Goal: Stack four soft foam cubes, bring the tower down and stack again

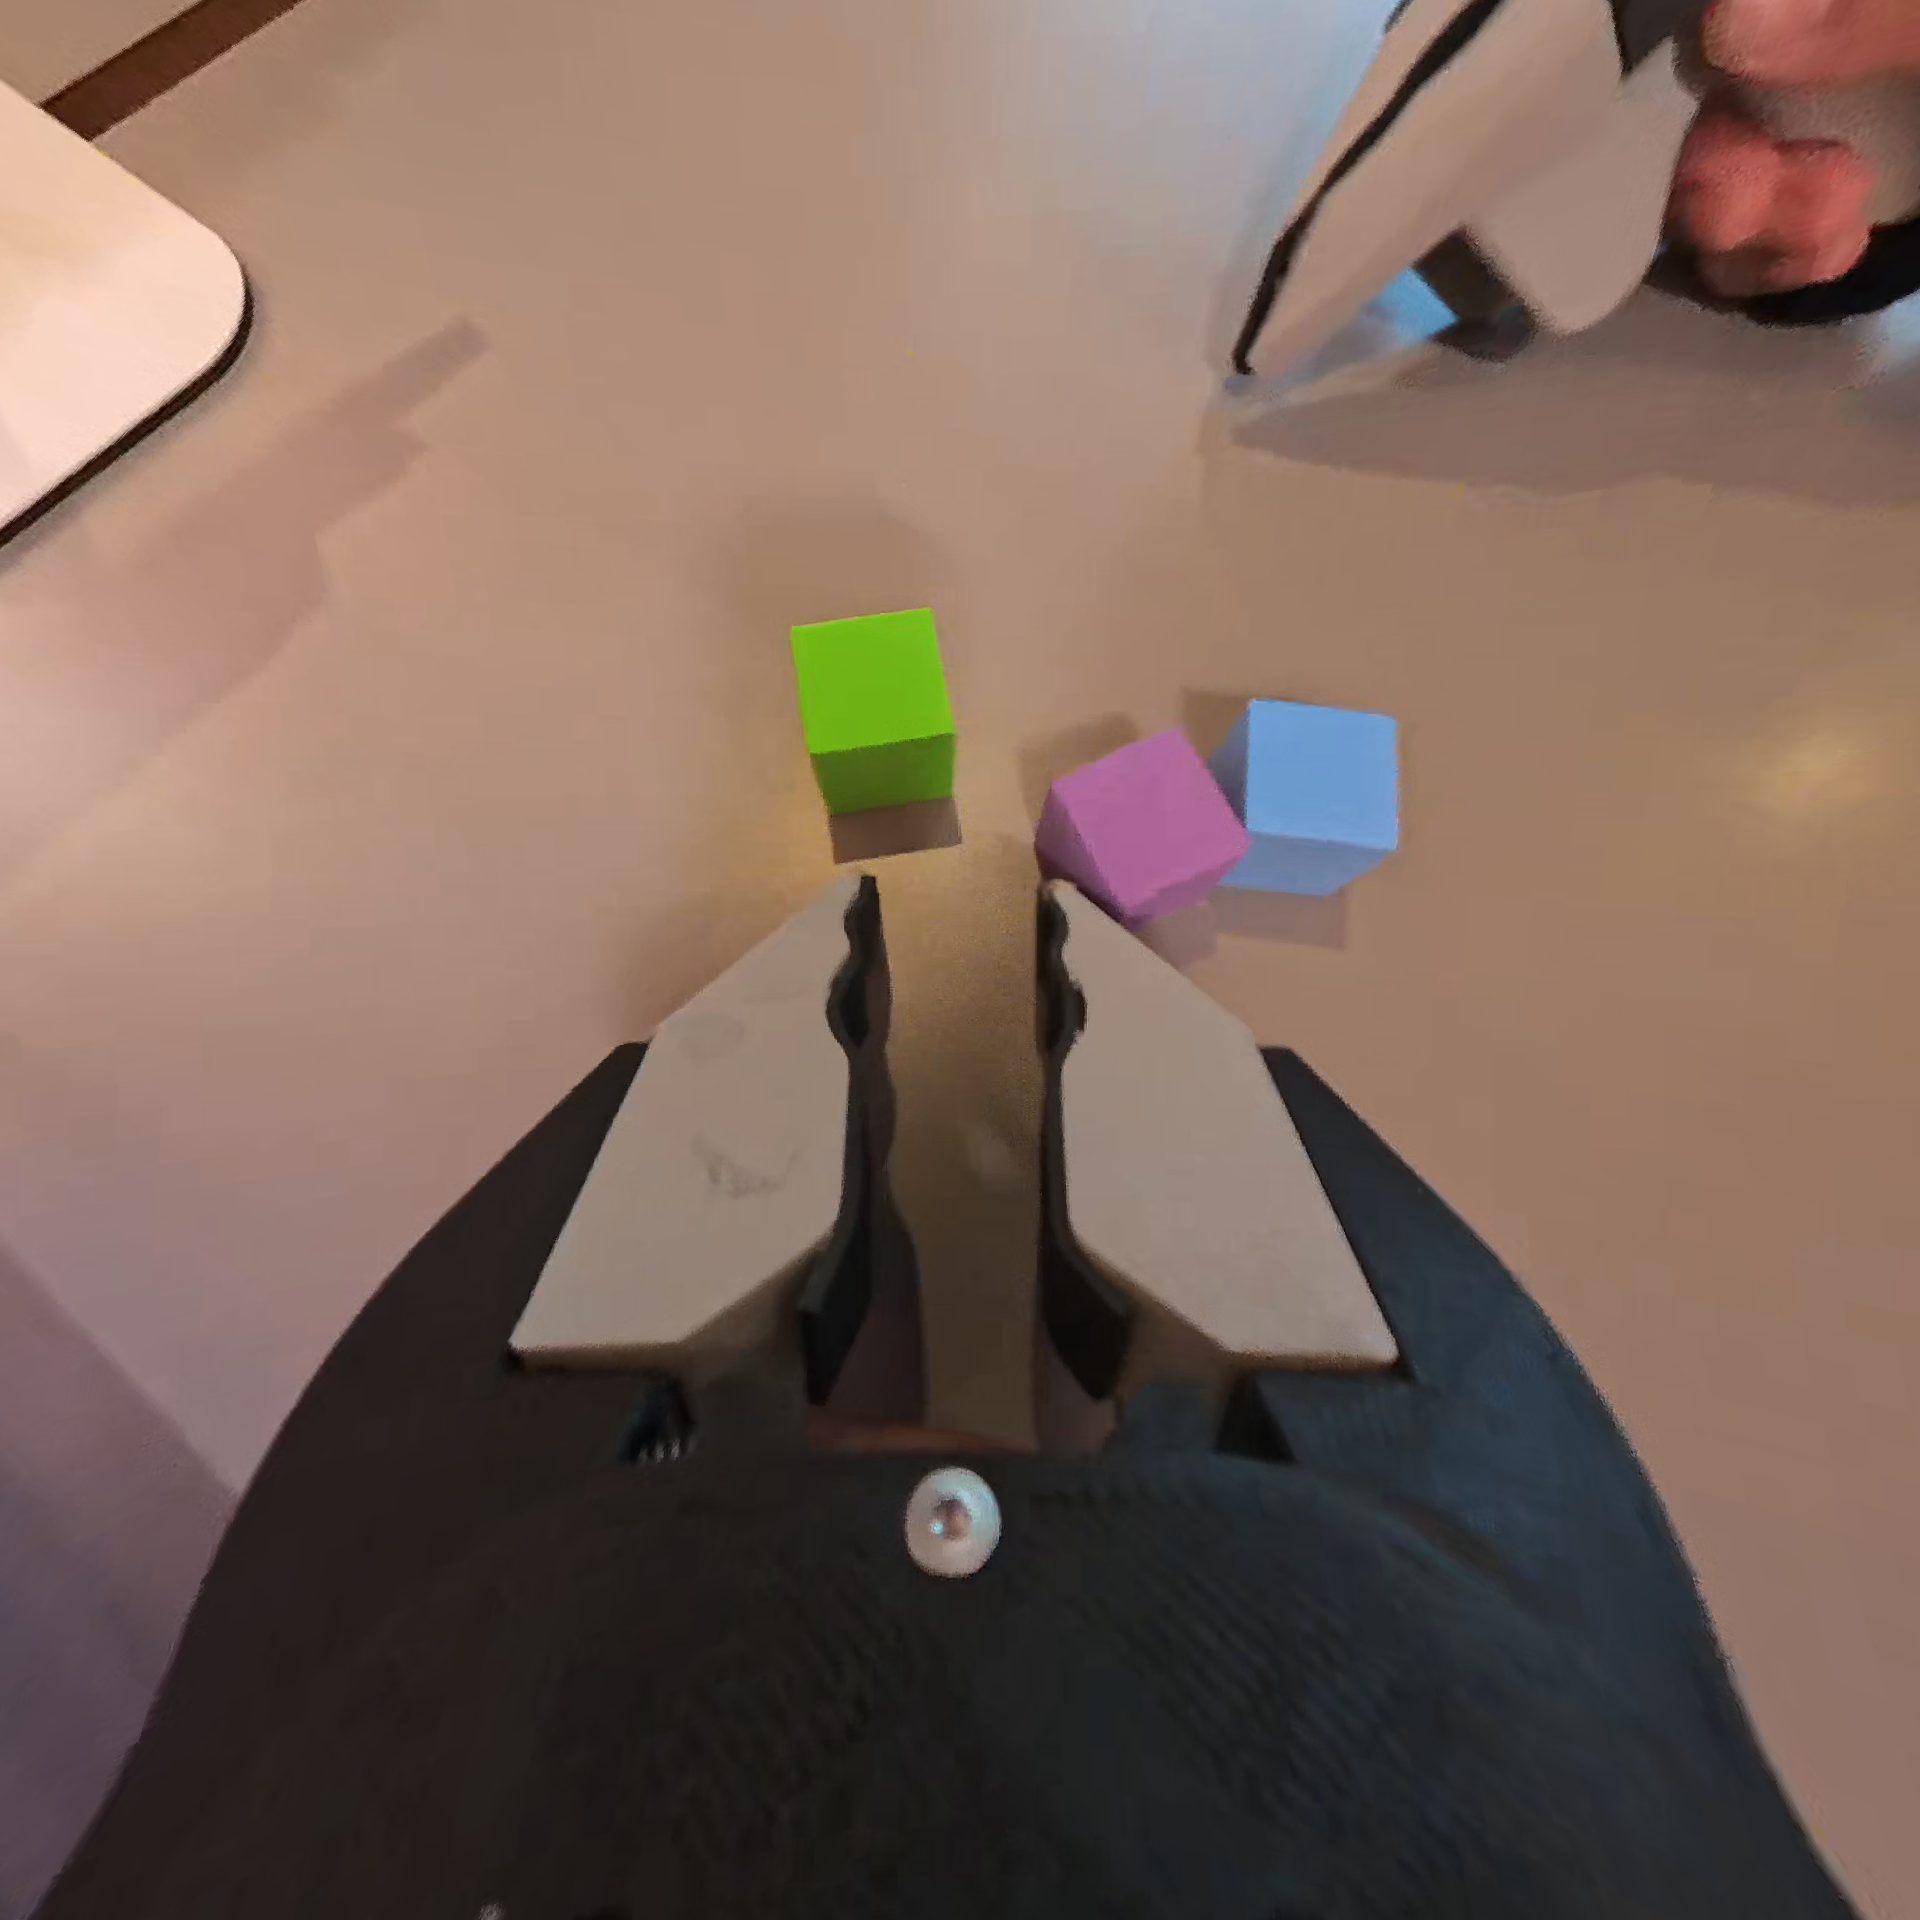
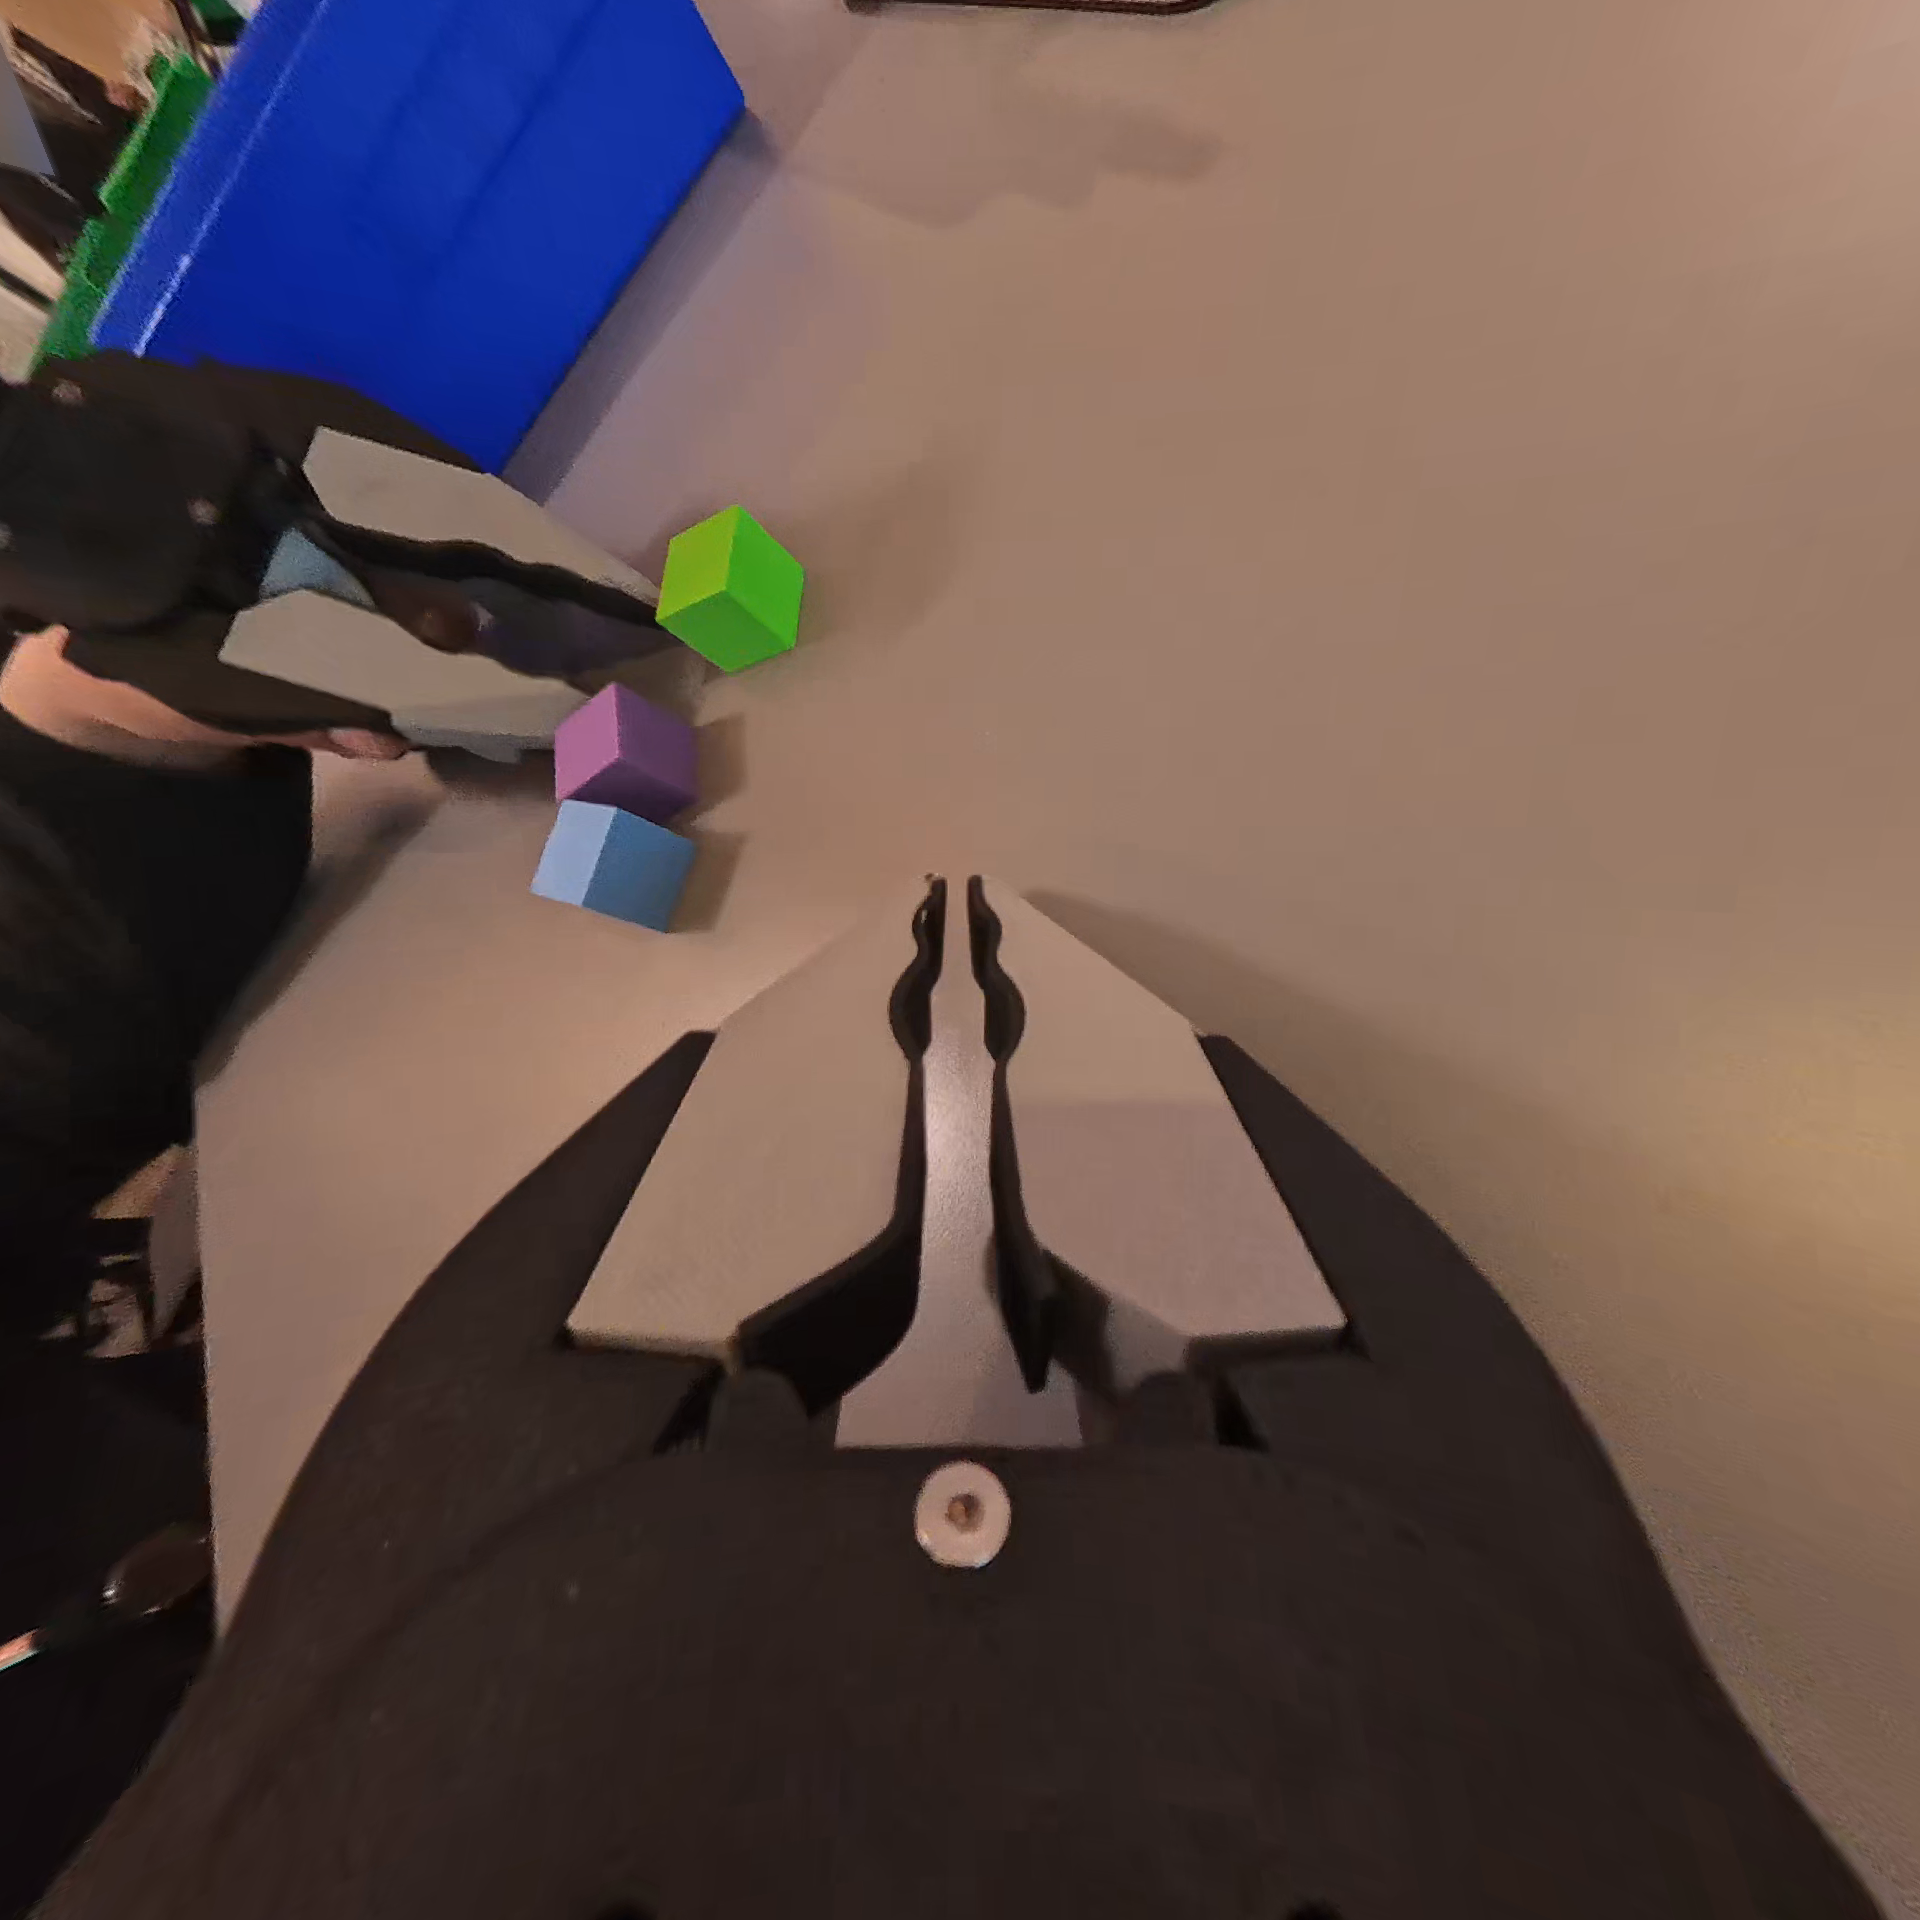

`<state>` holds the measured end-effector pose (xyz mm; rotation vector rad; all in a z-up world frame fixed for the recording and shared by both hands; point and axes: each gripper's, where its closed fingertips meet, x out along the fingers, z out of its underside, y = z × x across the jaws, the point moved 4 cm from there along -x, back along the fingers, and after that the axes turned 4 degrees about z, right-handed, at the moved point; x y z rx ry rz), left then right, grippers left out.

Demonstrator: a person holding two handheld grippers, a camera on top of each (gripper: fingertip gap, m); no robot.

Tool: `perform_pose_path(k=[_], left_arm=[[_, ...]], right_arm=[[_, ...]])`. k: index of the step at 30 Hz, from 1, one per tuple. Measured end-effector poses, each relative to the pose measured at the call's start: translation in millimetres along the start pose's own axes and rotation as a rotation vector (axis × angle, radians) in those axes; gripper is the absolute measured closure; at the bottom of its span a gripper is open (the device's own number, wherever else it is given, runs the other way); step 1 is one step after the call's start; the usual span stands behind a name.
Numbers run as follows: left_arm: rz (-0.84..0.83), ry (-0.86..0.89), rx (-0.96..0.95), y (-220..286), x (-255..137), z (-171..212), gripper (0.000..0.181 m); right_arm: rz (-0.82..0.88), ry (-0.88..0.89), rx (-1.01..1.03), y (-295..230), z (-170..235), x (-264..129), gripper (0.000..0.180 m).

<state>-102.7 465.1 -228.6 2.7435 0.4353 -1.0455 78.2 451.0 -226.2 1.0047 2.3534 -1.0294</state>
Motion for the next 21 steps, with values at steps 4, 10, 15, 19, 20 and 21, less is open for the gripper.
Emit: perform_pose_path(k=[4,10,15,19,20,21], left_arm=[[-0.004,-0.002,0.053,4,-2,1,0.152],[0.062,-0.004,0.032,4,-5,5,0.135],[0.093,-0.015,0.100,15,-6,7,0.119],[0.099,-0.015,0.103,18,-3,5,0.120],[0.100,-0.015,0.105,19,-2,4,0.120],[0.103,-0.015,0.108,21,-1,3,0.120]], right_arm=[[0.145,0.013,-0.124,8,-2,-5,0.165],[0.324,0.007,-0.281,17,-2,-9,0.165],[0.457,0.034,-0.261,32,-7,-17,0.124],[0.490,0.032,-0.267,39,-7,-20,0.118],[0.483,0.034,-0.263,39,-7,-20,0.116],[0.483,0.034,-0.263,39,-7,-20,0.116]])
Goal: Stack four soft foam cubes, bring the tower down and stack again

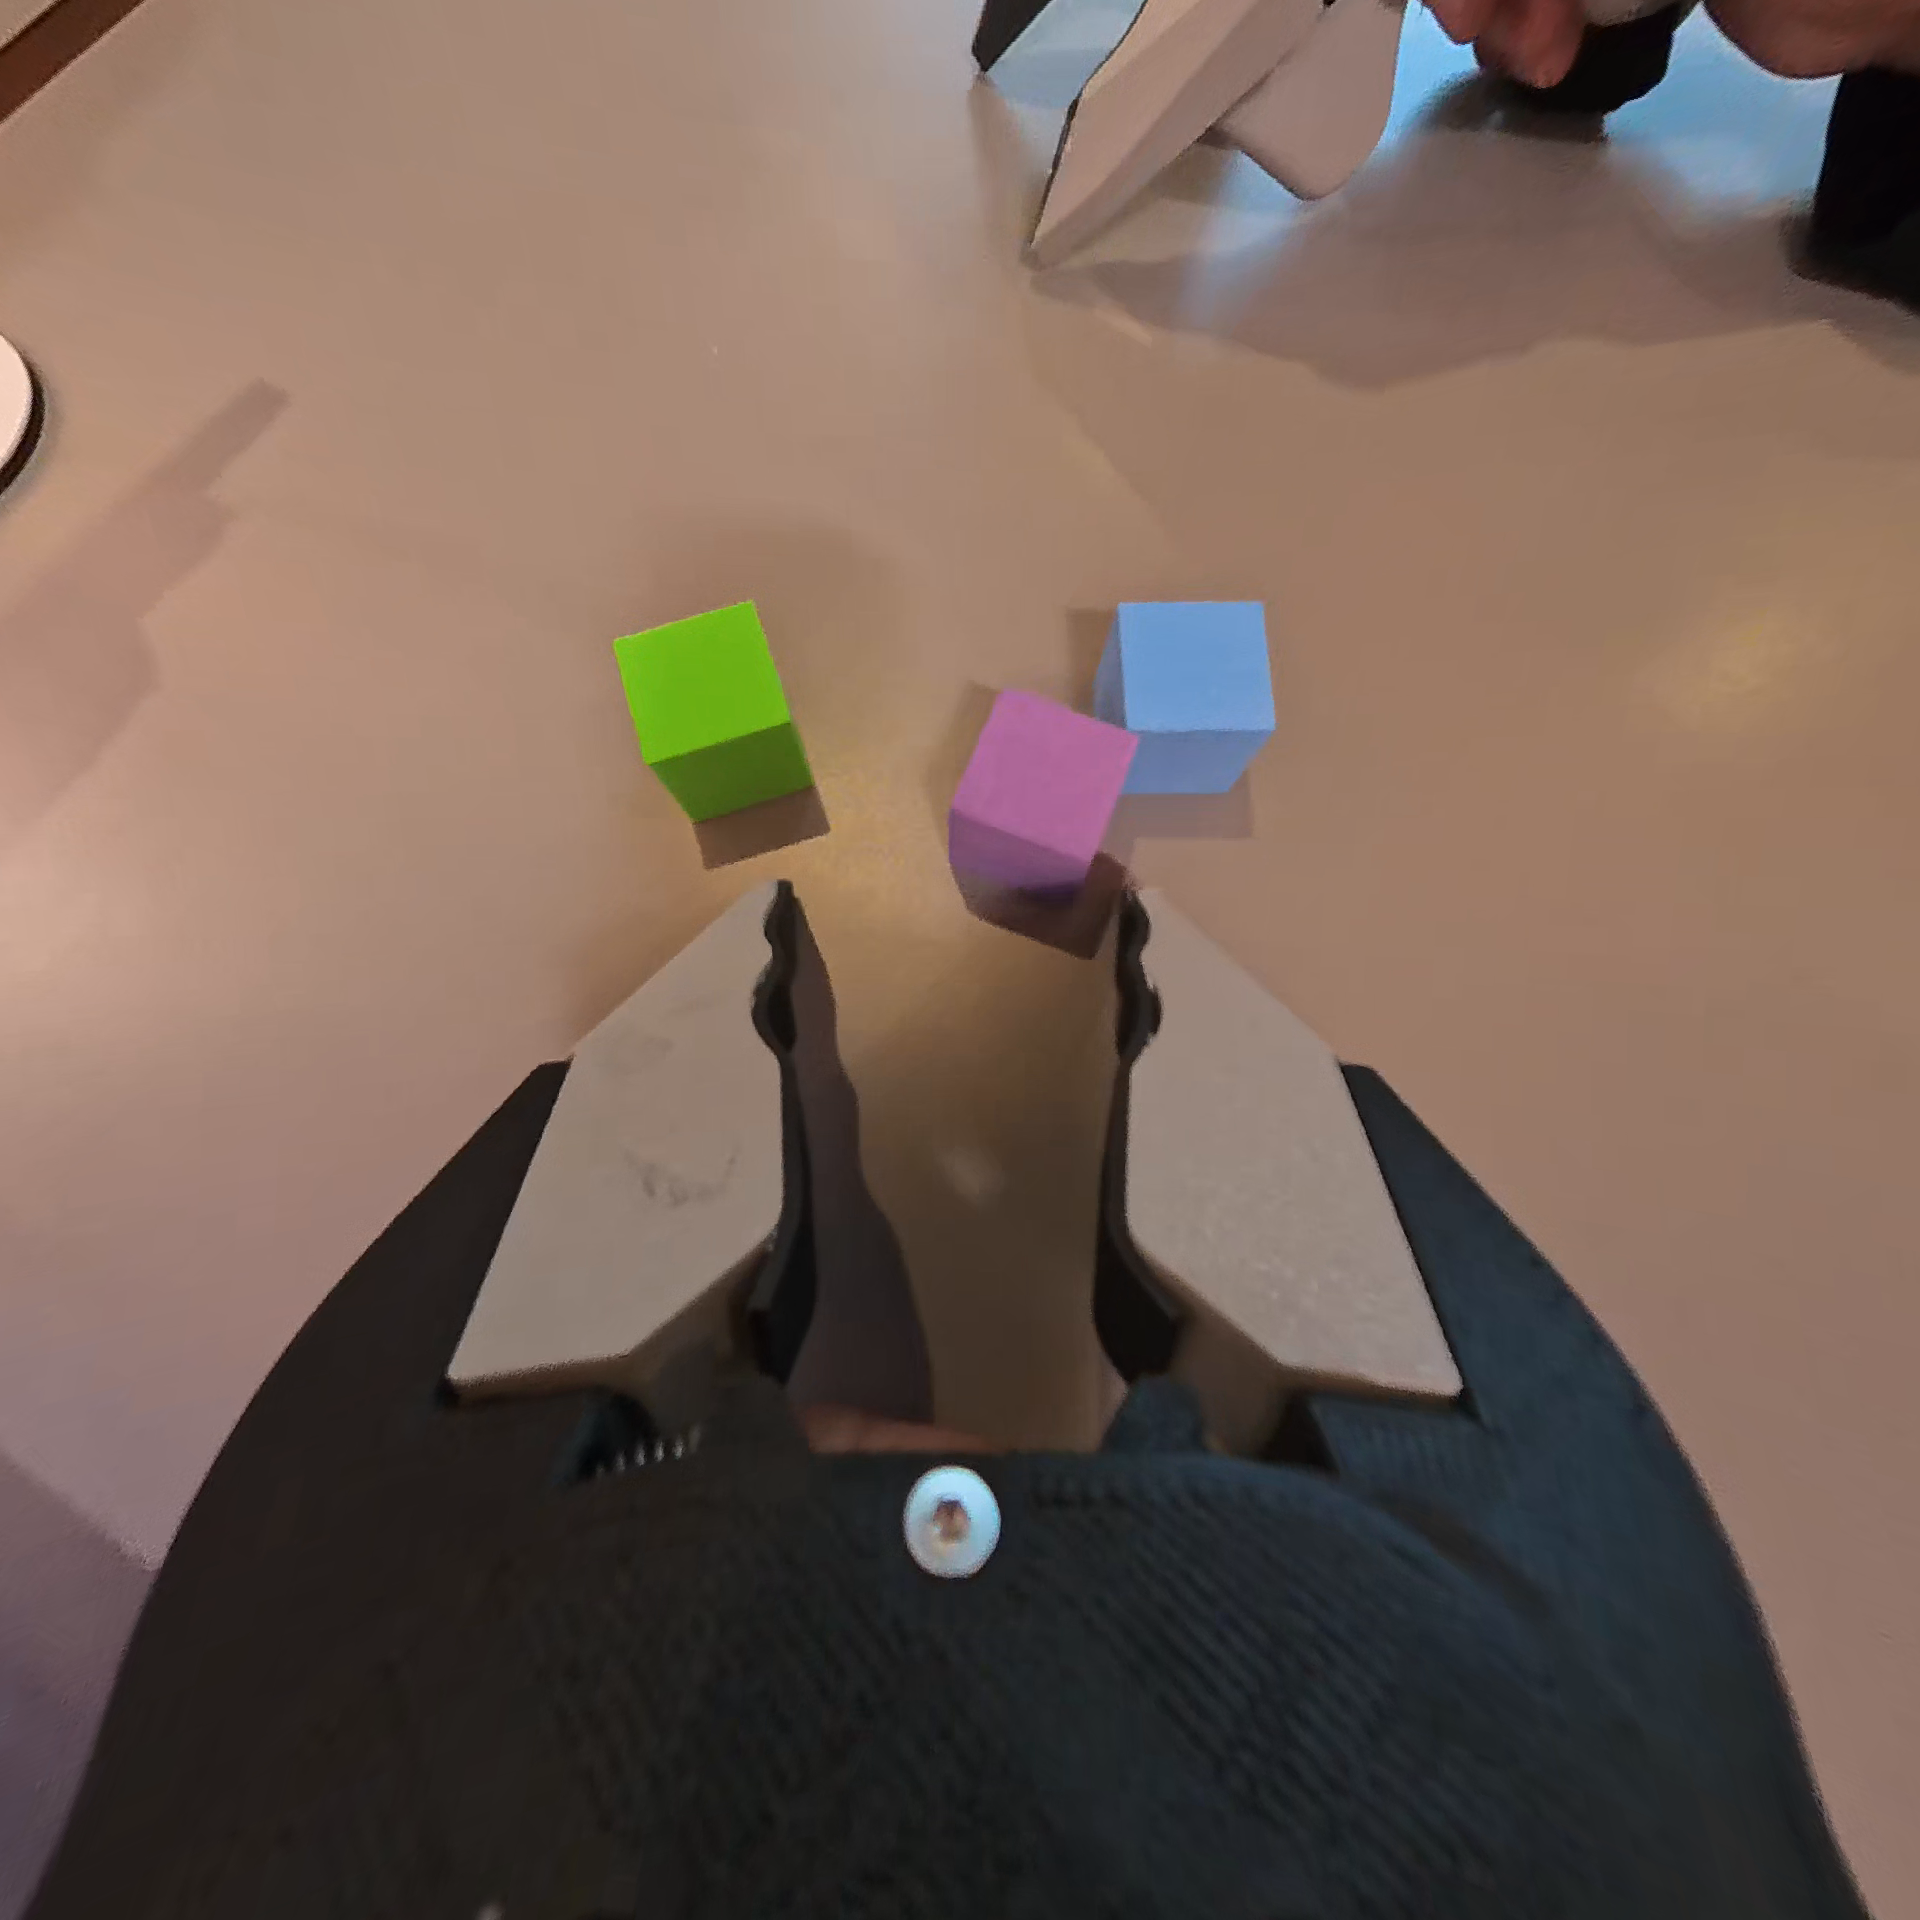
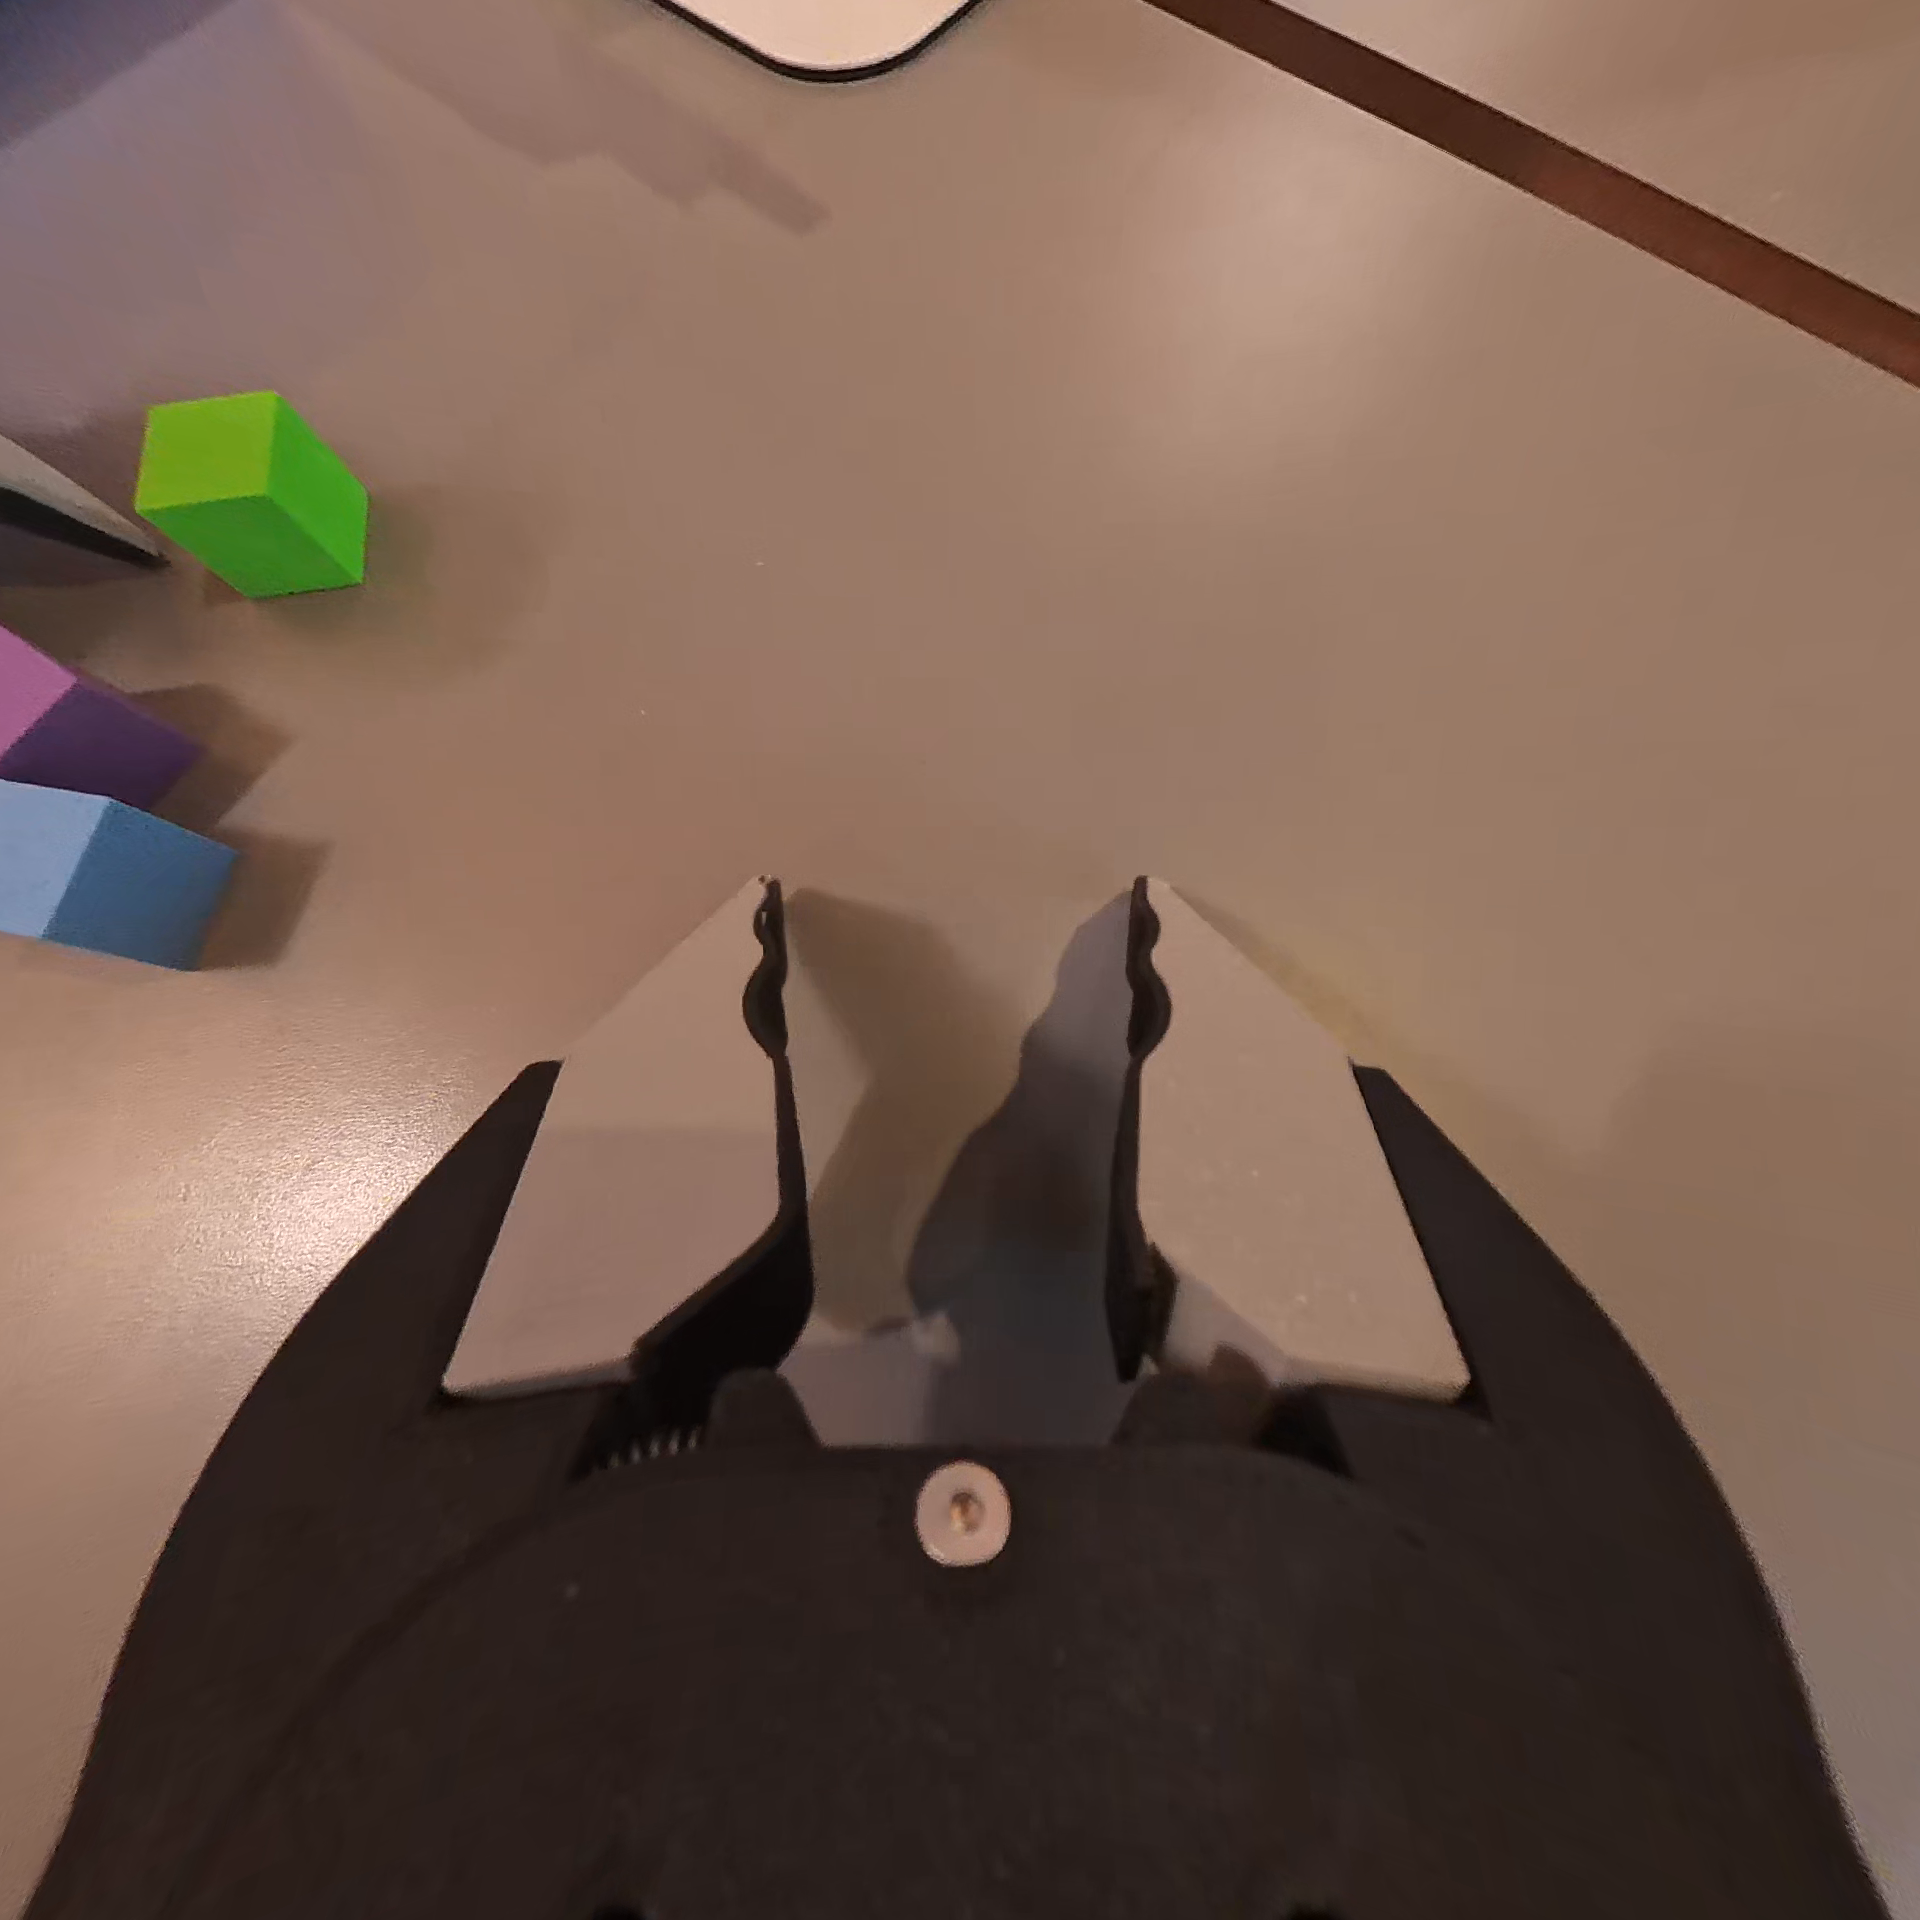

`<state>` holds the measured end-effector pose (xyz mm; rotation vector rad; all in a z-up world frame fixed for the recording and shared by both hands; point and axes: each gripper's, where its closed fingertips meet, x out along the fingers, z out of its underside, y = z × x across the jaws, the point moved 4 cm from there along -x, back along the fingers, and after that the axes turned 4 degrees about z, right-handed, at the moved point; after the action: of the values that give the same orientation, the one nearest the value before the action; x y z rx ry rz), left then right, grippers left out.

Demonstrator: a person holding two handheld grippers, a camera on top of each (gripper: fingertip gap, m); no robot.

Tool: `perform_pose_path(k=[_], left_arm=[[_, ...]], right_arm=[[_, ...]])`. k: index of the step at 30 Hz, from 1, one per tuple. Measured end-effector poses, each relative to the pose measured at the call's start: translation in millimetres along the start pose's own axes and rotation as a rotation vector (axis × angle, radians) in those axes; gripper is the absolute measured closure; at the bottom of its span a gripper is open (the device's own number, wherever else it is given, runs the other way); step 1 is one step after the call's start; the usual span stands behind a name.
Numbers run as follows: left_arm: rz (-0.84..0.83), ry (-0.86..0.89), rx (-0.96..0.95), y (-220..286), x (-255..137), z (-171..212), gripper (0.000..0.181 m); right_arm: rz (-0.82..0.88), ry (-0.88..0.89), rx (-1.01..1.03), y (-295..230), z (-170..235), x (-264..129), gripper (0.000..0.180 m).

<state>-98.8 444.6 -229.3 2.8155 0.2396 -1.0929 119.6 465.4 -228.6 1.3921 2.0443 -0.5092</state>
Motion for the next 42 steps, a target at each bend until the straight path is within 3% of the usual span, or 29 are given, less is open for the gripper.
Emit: perform_pose_path(k=[6,10,22,28,33,36,41,42], left_arm=[[0.047,0.004,0.055,16,11,-10,0.140],[-0.011,0.007,0.068,17,15,-15,0.150],[-0.179,0.016,-0.154,-33,-3,0,0.151],[-0.390,0.008,-0.195,-72,-14,5,0.151],[-0.412,0.007,-0.183,-75,1,-9,0.150],[-0.398,0.050,-0.242,-72,3,-16,0.114],[-0.332,0.263,-0.272,-65,-18,-26,0.115],[-0.295,0.294,-0.245,-59,-20,-29,0.123]], right_arm=[[0.027,-0.007,-0.035,-4,-1,3,0.114],[0.023,-0.007,-0.035,-5,-1,3,0.113],[0.023,-0.006,-0.036,-6,-1,3,0.113],[0.023,-0.007,-0.035,-6,-1,3,0.113],[0.025,-0.007,-0.035,-8,-3,5,0.113],[0.025,-0.006,-0.034,-8,-3,5,0.113],[0.024,-0.006,-0.035,-9,-2,4,0.113],[0.024,-0.006,-0.036,-9,-2,4,0.113]])
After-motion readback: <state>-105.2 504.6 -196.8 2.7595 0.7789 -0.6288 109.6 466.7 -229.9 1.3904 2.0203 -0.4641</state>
